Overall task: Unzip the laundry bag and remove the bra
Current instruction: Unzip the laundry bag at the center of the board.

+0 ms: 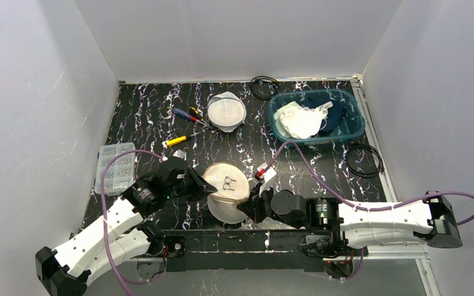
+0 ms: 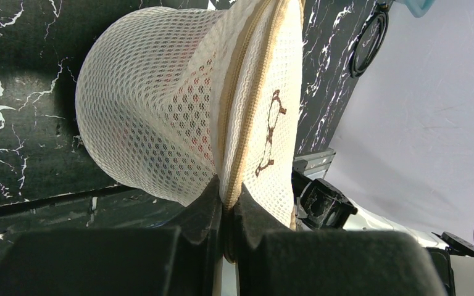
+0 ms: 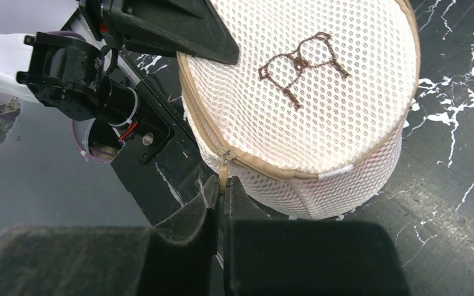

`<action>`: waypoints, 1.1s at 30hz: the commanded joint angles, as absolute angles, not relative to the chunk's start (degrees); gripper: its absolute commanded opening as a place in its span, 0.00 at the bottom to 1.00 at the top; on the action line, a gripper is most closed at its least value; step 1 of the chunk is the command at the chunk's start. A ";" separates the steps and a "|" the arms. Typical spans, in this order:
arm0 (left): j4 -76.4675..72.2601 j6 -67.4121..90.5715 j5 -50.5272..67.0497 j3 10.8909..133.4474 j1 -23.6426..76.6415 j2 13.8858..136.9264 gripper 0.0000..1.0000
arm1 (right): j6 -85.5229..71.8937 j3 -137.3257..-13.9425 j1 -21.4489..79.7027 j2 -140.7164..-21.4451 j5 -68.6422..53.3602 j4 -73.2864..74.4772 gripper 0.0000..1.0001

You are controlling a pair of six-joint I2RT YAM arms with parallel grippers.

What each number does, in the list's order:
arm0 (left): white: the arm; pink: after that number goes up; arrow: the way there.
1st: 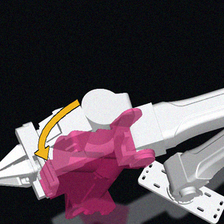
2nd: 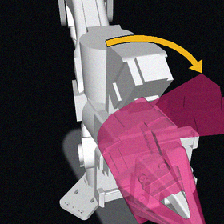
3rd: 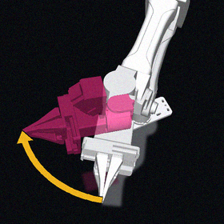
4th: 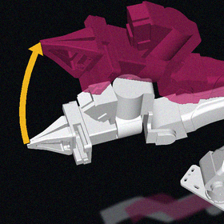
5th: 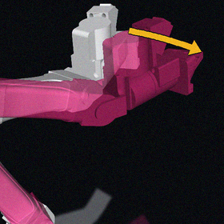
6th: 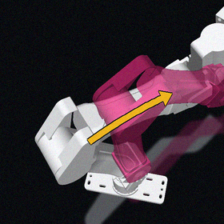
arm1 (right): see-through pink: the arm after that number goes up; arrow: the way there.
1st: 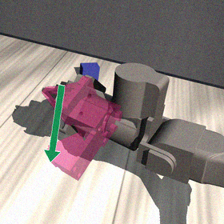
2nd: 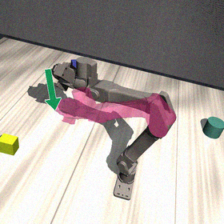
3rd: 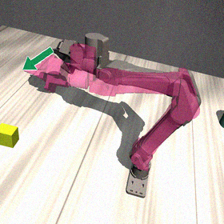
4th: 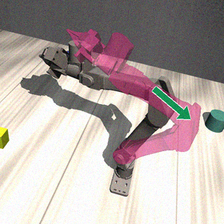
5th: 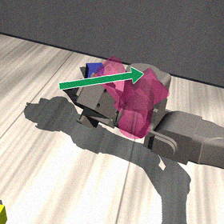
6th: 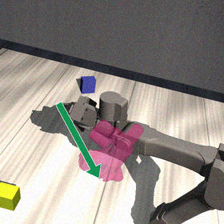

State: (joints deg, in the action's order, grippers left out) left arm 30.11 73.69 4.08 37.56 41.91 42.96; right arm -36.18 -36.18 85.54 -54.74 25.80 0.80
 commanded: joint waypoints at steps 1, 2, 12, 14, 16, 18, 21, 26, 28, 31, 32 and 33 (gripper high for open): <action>31.79 72.27 1.72 38.32 41.74 42.62 0.00 | -37.26 -35.26 85.76 -52.51 29.10 1.19 0.01; 31.62 72.13 1.87 38.40 41.75 42.55 0.00 | -37.20 -35.25 85.74 -52.59 29.16 1.13 0.01; 29.60 69.27 5.46 38.39 40.17 43.34 0.00 | -38.48 -36.47 85.73 -54.45 35.56 6.15 0.01; 28.53 68.99 6.91 38.23 39.75 43.82 0.00 | -38.89 -36.10 85.75 -54.71 36.17 6.39 0.01; 28.27 68.62 7.57 38.48 39.50 44.23 0.00 | -39.09 -35.51 85.71 -54.68 36.36 6.21 0.01; 27.74 68.05 8.71 38.58 39.10 44.55 0.00 | -39.24 -35.25 85.78 -54.67 36.66 6.42 0.01; 27.43 67.21 10.14 39.13 38.25 45.02 0.00 | -39.87 -35.06 85.76 -54.79 37.77 7.72 0.01; 26.79 66.06 12.91 39.81 36.85 46.07 0.01 | -41.47 -34.72 85.69 -55.36 38.56 9.31 0.01; 26.58 65.65 14.19 40.15 36.83 46.03 0.23 | -41.13 -34.59 85.70 -55.14 37.23 7.65 0.01; 26.93 65.41 17.14 40.55 36.83 44.62 0.58 | -40.06 -34.98 85.69 -54.92 34.49 4.40 0.01; 27.80 65.39 18.05 40.74 36.83 43.82 0.63 | -39.80 -35.50 85.69 -55.30 33.68 3.98 0.01; 28.75 65.23 18.82 40.95 36.83 42.95 0.65 | -39.55 -36.24 85.68 -55.96 32.70 3.71 0.01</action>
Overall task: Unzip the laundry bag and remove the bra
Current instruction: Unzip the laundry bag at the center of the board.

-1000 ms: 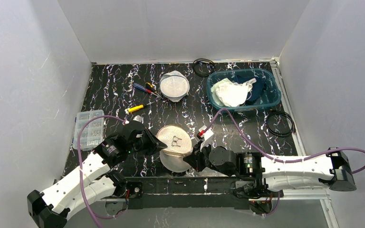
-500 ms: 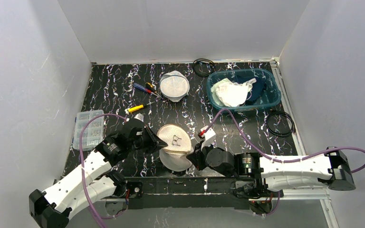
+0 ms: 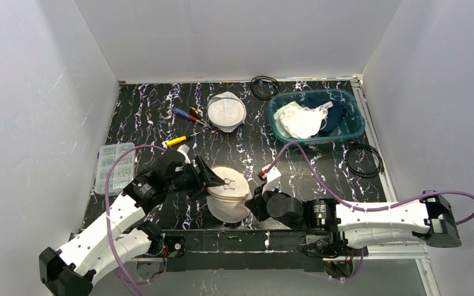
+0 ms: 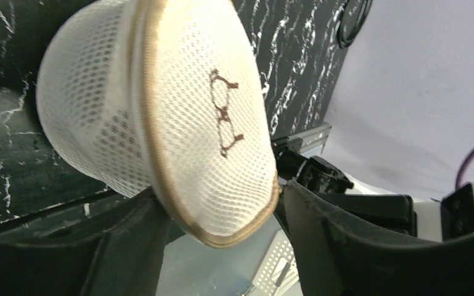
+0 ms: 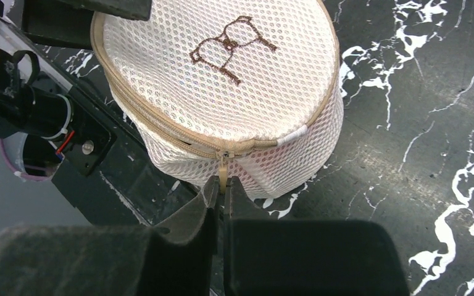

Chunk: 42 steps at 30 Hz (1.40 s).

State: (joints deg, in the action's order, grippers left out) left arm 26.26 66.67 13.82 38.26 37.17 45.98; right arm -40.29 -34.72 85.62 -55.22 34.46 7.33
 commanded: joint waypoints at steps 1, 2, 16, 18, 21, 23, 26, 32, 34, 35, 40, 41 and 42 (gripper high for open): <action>30.71 64.92 19.41 41.34 36.90 41.83 0.69 | -39.25 -37.45 85.65 -56.64 31.49 3.43 0.01; 32.02 64.87 19.94 41.53 36.91 40.73 0.70 | -39.02 -38.17 85.70 -57.43 30.36 3.18 0.01; 35.05 64.79 22.75 40.38 39.32 38.92 0.74 | -36.22 -43.42 85.72 -64.24 23.81 -3.32 0.01; 34.04 64.86 22.66 39.78 39.31 39.58 0.74 | -36.13 -43.13 85.70 -62.84 23.66 -4.37 0.01; 31.83 65.17 23.01 39.16 39.28 41.32 0.74 | -35.82 -43.00 85.70 -61.80 22.19 -6.36 0.01; 30.68 65.13 22.96 39.16 39.37 42.74 0.73 | -35.44 -43.40 85.78 -62.20 20.93 -6.96 0.01; 29.93 64.92 22.08 39.44 39.30 44.24 0.66 | -35.16 -43.55 85.77 -62.59 21.13 -5.63 0.01; 29.92 64.24 17.85 39.46 39.28 44.44 0.32 | -36.34 -39.86 85.73 -59.18 23.94 -3.51 0.01; 29.81 63.88 17.13 39.33 39.37 45.20 0.17 | -37.04 -38.33 85.74 -57.62 24.49 -2.74 0.01; 29.64 63.76 16.99 39.26 39.30 45.63 0.09 | -37.35 -37.70 85.78 -56.86 24.72 -2.45 0.01; 29.20 63.85 15.81 39.11 39.26 46.60 0.00 | -38.44 -35.35 85.70 -53.87 26.23 -0.29 0.01; 29.04 64.03 15.59 39.07 39.28 46.51 0.00 | -38.47 -35.06 85.76 -53.46 26.11 -0.12 0.01; 28.91 64.19 15.48 39.03 39.30 46.43 0.00 | -38.34 -34.78 85.73 -53.29 25.75 -0.26 0.01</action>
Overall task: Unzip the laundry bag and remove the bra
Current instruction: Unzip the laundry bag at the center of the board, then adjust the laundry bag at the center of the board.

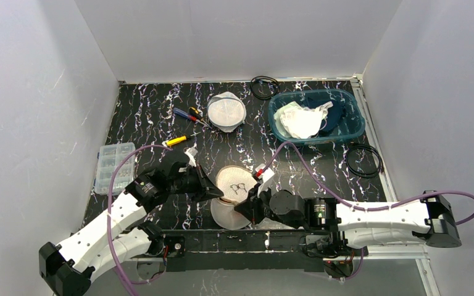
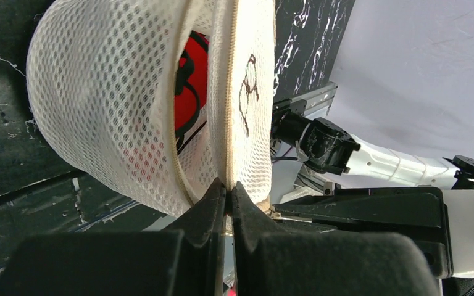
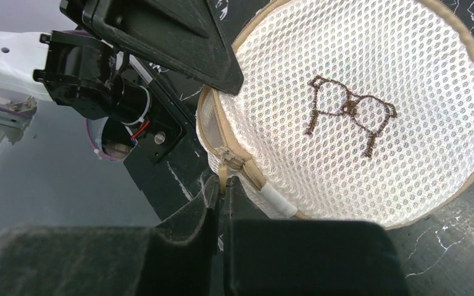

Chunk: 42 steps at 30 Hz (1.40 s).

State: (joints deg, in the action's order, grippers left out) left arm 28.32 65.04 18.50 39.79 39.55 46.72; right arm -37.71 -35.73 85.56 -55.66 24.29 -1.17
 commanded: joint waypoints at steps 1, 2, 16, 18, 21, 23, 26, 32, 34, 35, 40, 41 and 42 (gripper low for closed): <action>28.66 64.35 15.54 39.06 39.27 46.29 0.00 | -38.25 -34.77 85.73 -53.42 25.04 -0.53 0.01; 28.47 64.39 15.58 39.10 39.28 46.32 0.00 | -38.28 -34.94 85.78 -53.64 24.59 -0.49 0.01; 31.40 61.34 14.46 41.10 39.35 44.26 0.58 | -62.78 -25.51 85.77 -46.06 30.99 -6.11 0.99; 30.67 61.07 14.41 40.56 39.33 44.21 0.57 | -69.87 -20.59 85.78 -45.21 32.29 -12.25 0.99; 29.63 61.12 14.37 38.99 39.29 44.18 0.55 | -75.65 -16.46 85.78 -46.71 34.23 -22.44 0.99; 28.66 61.21 14.35 37.90 39.30 43.84 0.52 | -76.91 -17.06 85.77 -48.78 35.11 -24.60 0.99; 26.49 61.33 14.98 36.23 39.34 42.92 0.46 | -77.61 -19.68 85.72 -51.48 37.14 -24.76 0.99; 22.50 61.09 17.10 33.30 39.37 42.55 0.25 | -80.35 -21.59 85.78 -53.16 43.72 -24.57 0.99; 20.85 61.14 17.75 32.55 39.45 42.32 0.16 | -84.17 -23.96 85.72 -54.37 45.48 -18.05 0.99; 20.06 61.11 18.14 32.19 39.53 42.13 0.13 | -85.69 -24.44 85.73 -54.95 46.02 -16.71 0.99; 17.40 60.64 18.59 31.44 40.44 40.79 0.01 | -89.01 -25.92 85.58 -57.06 47.61 -15.22 0.94; 16.66 60.58 18.70 31.18 40.74 40.45 0.00 | -89.11 -26.39 85.38 -57.82 47.59 -14.90 0.92; 15.92 60.71 18.64 30.92 41.26 40.19 0.00 | -89.22 -26.75 84.94 -58.54 46.90 -14.86 0.90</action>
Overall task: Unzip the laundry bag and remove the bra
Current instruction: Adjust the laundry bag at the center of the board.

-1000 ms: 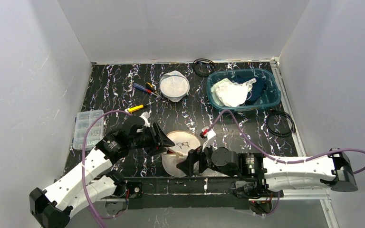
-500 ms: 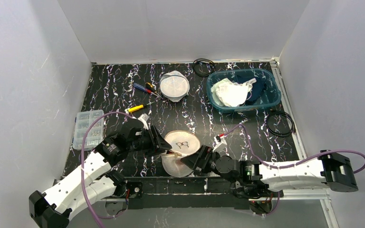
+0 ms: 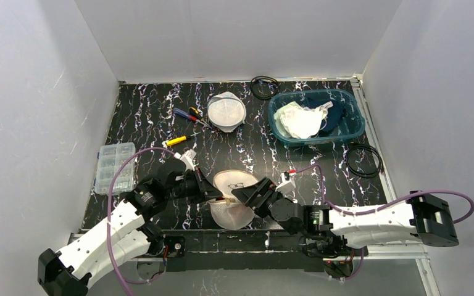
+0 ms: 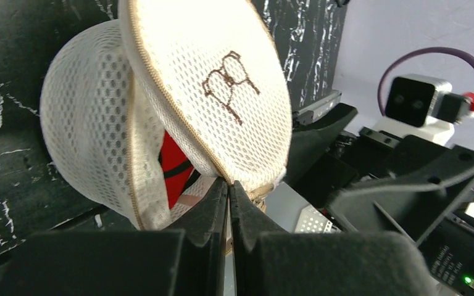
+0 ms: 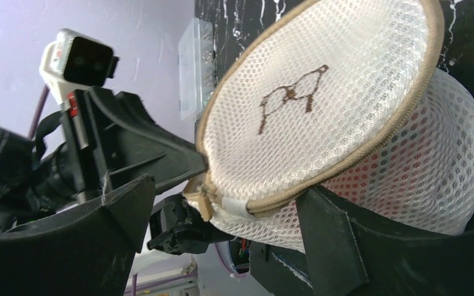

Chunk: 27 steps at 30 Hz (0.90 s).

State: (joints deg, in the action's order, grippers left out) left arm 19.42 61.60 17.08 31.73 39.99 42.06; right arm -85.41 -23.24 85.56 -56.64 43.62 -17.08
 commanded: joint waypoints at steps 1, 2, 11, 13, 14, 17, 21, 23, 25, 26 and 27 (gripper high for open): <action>15.05 60.72 18.66 30.57 41.68 39.93 0.00 | -89.33 -27.18 84.41 -59.46 46.15 -14.74 0.88; 14.34 60.74 18.64 30.40 42.12 39.78 0.00 | -89.38 -27.61 83.73 -60.14 45.47 -14.69 0.86; 13.09 60.30 18.22 29.44 44.47 37.25 0.00 | -81.42 -31.48 79.36 -61.82 42.64 -13.20 0.21; 16.04 59.16 16.73 30.49 44.50 35.41 0.00 | -75.03 -33.52 78.79 -60.88 41.90 -12.03 0.10; 18.51 58.27 15.42 31.48 44.50 34.63 0.00 | -71.75 -34.72 78.11 -60.53 40.92 -10.84 0.03; 28.13 55.94 9.56 35.44 44.45 32.09 0.13 | -61.45 -39.34 71.87 -61.32 30.55 -8.14 0.01; 39.63 53.35 1.25 41.18 44.40 28.04 0.51 | -46.86 -46.26 63.78 -67.14 9.01 -6.87 0.01; 44.77 53.23 -4.32 43.75 44.45 25.48 0.61 | -40.54 -51.88 62.11 -70.92 -1.77 -5.48 0.01; 48.53 53.61 -8.98 45.87 44.39 22.51 0.66 | -33.84 -58.29 61.72 -75.04 -9.09 -2.18 0.01; 49.88 53.89 -11.21 46.56 44.43 20.96 0.67 | -30.62 -61.36 61.70 -76.95 -12.18 -0.49 0.01; 51.23 54.51 -13.65 47.11 44.46 19.31 0.68 | -28.01 -63.85 61.59 -78.47 -15.28 0.70 0.01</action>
